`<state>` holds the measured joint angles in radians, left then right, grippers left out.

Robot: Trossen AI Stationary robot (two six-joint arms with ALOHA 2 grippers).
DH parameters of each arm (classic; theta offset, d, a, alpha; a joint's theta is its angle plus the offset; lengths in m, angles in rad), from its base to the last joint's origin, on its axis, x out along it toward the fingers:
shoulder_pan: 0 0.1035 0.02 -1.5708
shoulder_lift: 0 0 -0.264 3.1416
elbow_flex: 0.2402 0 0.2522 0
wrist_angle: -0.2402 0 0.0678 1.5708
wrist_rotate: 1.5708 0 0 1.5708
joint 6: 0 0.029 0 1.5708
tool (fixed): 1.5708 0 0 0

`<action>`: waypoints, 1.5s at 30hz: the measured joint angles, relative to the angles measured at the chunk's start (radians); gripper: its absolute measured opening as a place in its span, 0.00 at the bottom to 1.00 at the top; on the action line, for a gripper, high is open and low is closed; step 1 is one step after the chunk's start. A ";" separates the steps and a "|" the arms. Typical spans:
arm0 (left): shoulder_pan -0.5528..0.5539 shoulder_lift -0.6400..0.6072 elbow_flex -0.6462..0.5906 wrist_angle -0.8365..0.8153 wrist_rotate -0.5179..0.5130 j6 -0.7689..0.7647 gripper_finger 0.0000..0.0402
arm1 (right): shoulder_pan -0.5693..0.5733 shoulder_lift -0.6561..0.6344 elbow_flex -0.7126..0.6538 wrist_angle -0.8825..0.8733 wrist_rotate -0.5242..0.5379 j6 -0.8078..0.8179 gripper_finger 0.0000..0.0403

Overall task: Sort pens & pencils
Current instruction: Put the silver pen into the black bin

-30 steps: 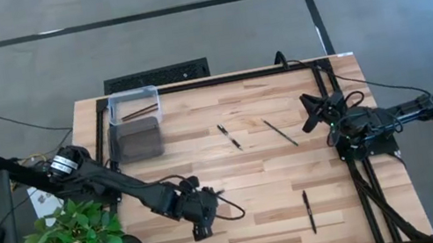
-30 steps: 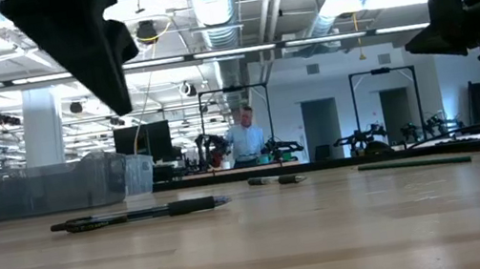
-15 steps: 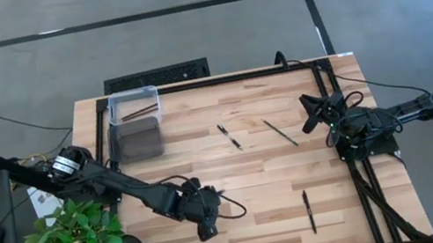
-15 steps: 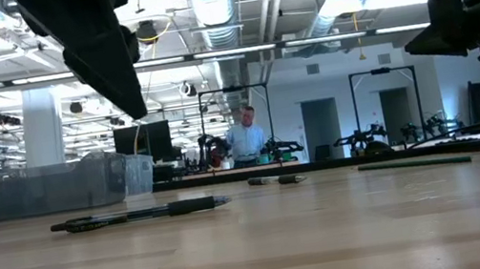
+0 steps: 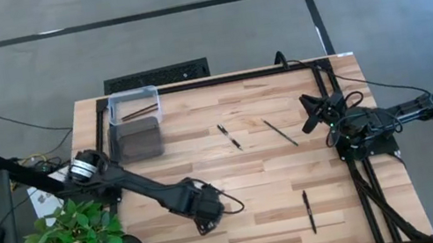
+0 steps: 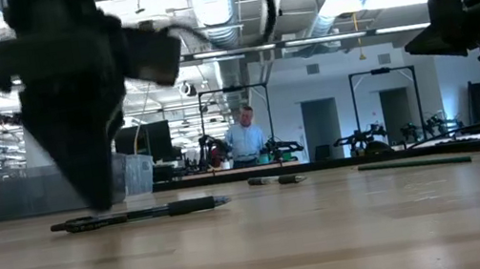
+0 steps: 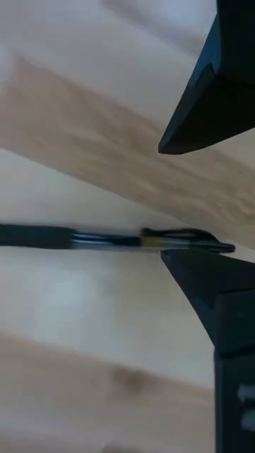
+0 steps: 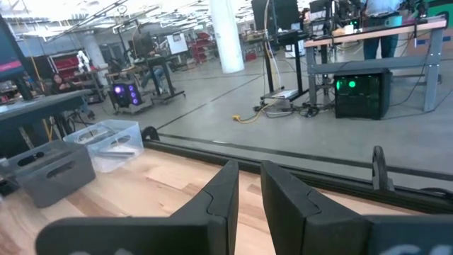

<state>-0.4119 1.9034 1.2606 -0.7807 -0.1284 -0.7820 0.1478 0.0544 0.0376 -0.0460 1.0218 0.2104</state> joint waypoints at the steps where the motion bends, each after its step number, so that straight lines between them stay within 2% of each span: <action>1: 0.004 0.012 0.000 -0.007 0.020 -0.005 0.56 | 0.000 0.000 0.000 0.000 0.000 0.000 0.20; 14: 0.009 0.042 0.000 -0.038 0.013 -0.006 0.56 | 0.000 0.000 0.000 0.000 0.000 0.000 0.20; 22: 0.011 0.045 0.001 -0.029 -0.059 0.041 0.56 | 0.000 0.000 0.000 0.000 0.000 0.000 0.20; 27: 0.034 0.045 0.000 -0.039 0.003 -0.021 0.56 | 0.000 0.000 0.000 0.000 0.000 0.000 0.20; 36: 0.069 0.040 -0.045 0.001 0.055 -0.016 0.56 | 0.000 0.000 0.000 0.000 0.000 0.000 0.20; 40: 0.078 0.040 -0.047 0.000 0.065 -0.016 0.51 | 0.000 0.000 0.000 0.000 -0.001 0.000 0.20; 45: 0.079 0.041 -0.048 -0.005 0.063 -0.016 0.37 | 0.000 0.000 0.000 0.000 -0.001 0.000 0.20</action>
<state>-0.3325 1.9448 1.2121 -0.7855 -0.0658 -0.7979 0.1479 0.0544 0.0376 -0.0460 1.0210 0.2108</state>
